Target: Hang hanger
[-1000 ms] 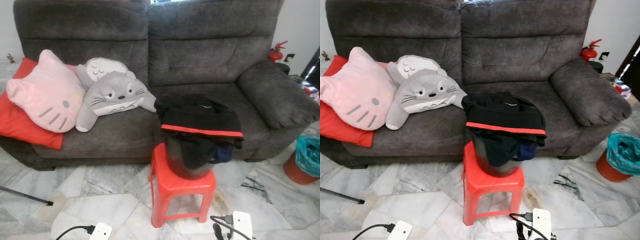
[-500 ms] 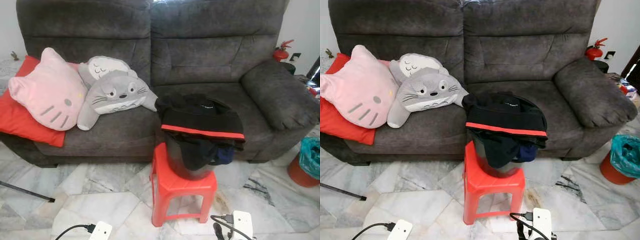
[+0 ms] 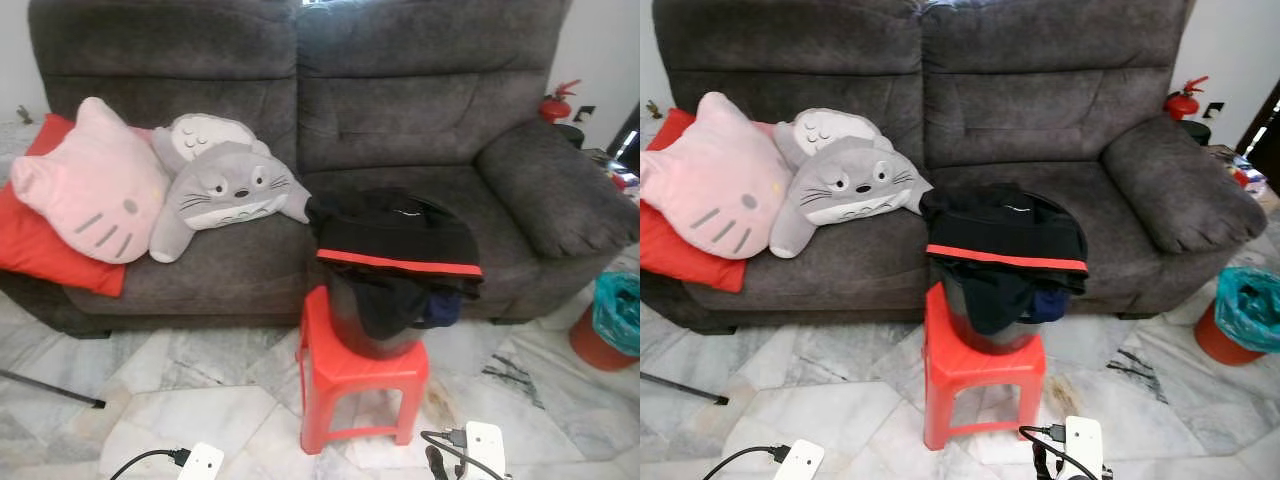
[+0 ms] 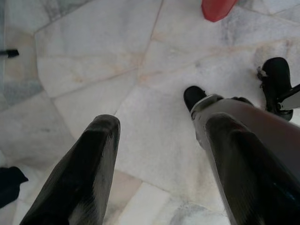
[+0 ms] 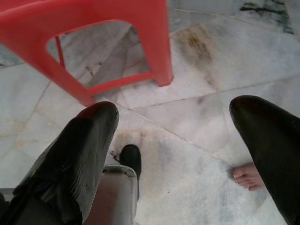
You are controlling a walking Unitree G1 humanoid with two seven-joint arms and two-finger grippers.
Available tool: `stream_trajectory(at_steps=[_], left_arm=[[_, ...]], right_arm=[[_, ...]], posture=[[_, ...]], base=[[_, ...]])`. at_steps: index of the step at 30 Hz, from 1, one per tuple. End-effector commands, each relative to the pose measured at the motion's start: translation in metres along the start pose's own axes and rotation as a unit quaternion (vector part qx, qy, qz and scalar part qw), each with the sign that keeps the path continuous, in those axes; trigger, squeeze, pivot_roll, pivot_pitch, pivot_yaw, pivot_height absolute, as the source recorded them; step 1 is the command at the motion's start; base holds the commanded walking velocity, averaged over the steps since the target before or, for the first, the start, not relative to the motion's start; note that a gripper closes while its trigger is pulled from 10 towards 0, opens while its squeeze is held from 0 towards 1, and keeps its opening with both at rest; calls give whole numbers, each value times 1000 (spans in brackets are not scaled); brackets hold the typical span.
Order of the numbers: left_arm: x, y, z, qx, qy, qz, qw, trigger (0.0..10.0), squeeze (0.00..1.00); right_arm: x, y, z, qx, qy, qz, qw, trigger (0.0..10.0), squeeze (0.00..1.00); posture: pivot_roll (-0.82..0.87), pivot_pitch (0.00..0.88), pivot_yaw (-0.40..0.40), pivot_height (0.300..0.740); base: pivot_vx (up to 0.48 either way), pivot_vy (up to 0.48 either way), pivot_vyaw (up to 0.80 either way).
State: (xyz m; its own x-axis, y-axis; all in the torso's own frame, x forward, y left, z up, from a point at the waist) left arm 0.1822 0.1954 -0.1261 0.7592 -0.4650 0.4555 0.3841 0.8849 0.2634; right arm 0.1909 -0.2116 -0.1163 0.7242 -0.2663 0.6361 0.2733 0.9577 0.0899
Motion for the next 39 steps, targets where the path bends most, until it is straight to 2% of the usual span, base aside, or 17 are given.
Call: stream_trajectory(at_steps=[1, 18, 26, 39], left_arm=[[-4, -1, 1, 0, 6, 0, 1000, 10000, 0], [-4, 0, 1, 2, 5, -1, 1000, 10000, 0], [-3, -2, 0, 2, 4, 11, 1000, 10000, 0], [-7, 1, 1, 8, 5, 13, 1000, 10000, 0]], right_arm=[[-1, -3, 1, -3, 0, 1, 1000, 10000, 0], [-2, -2, 1, 1, 2, 1, 1000, 10000, 0], [-2, -3, 1, -1, 1, -1, 1000, 10000, 0], [13, -3, 3, -7, -61, 7, 998, 10000, 0]], posture=[[-76, 0, -26, 740], [-70, 0, -24, 740], [-74, 0, -25, 740], [-88, 0, -22, 740]], base=[[0, -259, 0], [0, -259, 0], [0, 0, 0], [0, 0, 0]])
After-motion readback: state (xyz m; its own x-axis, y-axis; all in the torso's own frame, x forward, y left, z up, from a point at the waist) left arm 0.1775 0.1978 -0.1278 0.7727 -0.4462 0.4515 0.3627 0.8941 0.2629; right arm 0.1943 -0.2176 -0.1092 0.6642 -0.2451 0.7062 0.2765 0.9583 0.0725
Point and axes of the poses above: a point about 5 cm out from each wrist's last joint towards the gripper, its own z axis pointing back from the gripper into the wrist, its own x axis along the axis of the wrist's last joint, y = z × x, the point moved 4 cm from there along -z, pointing out of the wrist towards the gripper, and after that the axes turned 8 degrees about -z, right-handed, at the moved point
